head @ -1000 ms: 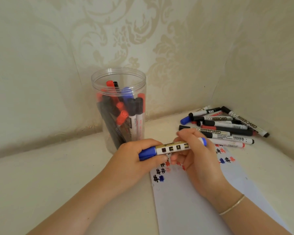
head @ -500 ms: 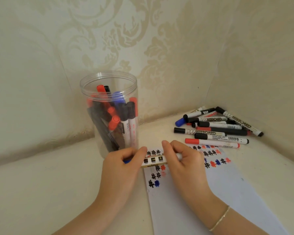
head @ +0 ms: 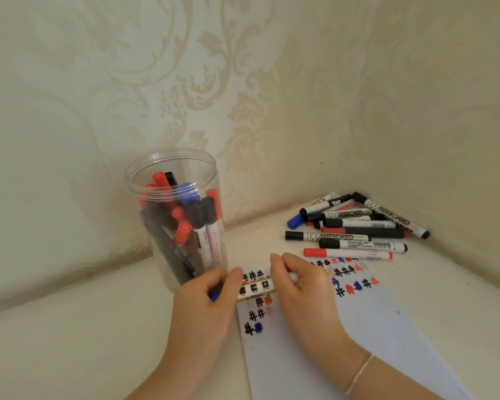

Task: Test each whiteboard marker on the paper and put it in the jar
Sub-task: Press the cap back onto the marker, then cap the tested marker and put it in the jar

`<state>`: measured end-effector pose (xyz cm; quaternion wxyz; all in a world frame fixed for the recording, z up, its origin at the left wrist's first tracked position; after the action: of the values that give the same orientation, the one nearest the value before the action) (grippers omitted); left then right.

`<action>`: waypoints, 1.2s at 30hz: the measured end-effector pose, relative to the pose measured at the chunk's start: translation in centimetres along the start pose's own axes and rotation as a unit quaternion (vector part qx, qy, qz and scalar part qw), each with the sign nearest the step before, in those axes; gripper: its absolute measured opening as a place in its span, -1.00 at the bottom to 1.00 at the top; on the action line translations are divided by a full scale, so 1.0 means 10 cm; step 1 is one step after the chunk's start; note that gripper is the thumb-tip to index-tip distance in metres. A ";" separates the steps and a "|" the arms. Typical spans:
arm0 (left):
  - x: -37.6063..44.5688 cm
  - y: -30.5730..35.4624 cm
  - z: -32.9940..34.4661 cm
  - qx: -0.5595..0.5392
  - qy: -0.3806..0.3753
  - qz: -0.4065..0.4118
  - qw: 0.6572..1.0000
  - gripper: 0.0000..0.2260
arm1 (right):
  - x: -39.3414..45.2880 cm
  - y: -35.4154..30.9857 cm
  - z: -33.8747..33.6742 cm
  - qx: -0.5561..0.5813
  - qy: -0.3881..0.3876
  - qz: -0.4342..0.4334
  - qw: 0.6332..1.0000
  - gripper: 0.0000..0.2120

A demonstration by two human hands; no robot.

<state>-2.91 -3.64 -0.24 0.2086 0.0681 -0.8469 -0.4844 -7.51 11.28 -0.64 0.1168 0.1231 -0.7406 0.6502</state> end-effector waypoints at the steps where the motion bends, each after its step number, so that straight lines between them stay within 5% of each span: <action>1: -0.03 0.05 0.01 0.006 -0.004 0.022 1.000 -0.73 | 0.03 0.03 -0.02 0.026 0.003 0.042 0.999 -0.58; 6: -0.12 0.61 -0.15 0.098 0.031 0.207 0.973 -0.84 | 0.31 -0.12 -0.07 0.137 0.023 0.143 0.980 -0.67; 11: 0.00 1.70 -0.73 0.207 0.211 0.433 0.851 -0.84 | 0.87 -0.47 0.03 0.208 -0.038 0.158 0.965 -0.71; 14: 0.29 2.07 -1.14 0.218 0.277 0.382 0.854 -0.83 | 1.20 -0.47 -0.07 -0.105 -0.066 0.075 0.989 -0.92; 16: 0.58 2.12 -1.30 0.282 0.269 0.299 0.871 -0.80 | 1.29 -0.34 -0.08 -0.386 -0.129 -0.002 0.913 -0.79; 18: 0.84 2.06 -1.35 0.355 0.236 0.234 0.874 -0.79 | 1.31 -0.12 -0.07 -0.582 -0.187 -0.040 0.790 -0.69; 20: 1.02 1.97 -1.34 0.391 0.190 0.203 0.877 -0.78 | 1.31 0.03 -0.07 -0.662 -0.210 -0.047 0.718 -0.70; 27: 1.34 1.43 -0.99 0.417 -0.064 0.125 0.898 -0.81 | 1.38 0.17 0.04 -0.693 -0.268 -0.120 0.659 -0.76; 30: 1.37 1.22 -0.82 0.453 -0.166 0.088 0.872 -0.83 | 1.40 0.07 0.12 -0.649 -0.270 -0.177 0.689 -0.80; 34: 1.38 1.14 -0.76 0.538 -0.206 0.071 0.814 -0.75 | 1.37 -0.38 0.11 -0.349 -0.185 -0.269 0.878 -0.75; 36: 1.31 1.39 -0.85 0.548 -0.120 0.120 0.819 -0.76 | 1.32 -0.66 0.01 -0.184 -0.123 -0.265 0.938 -0.72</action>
<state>-10.01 -7.29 19.09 0.0901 0.0106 -0.9923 0.0847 -17.75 10.00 9.96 0.2136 0.3707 -0.7962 0.4278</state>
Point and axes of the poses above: each hand's wrist, its own x-axis towards the middle knuckle, its own z-axis out of the palm, y = z × x, the point moved 7 cm from there along x, towards the middle knuckle, and after that the axes turned 7 degrees about x, right-handed, at the moved point
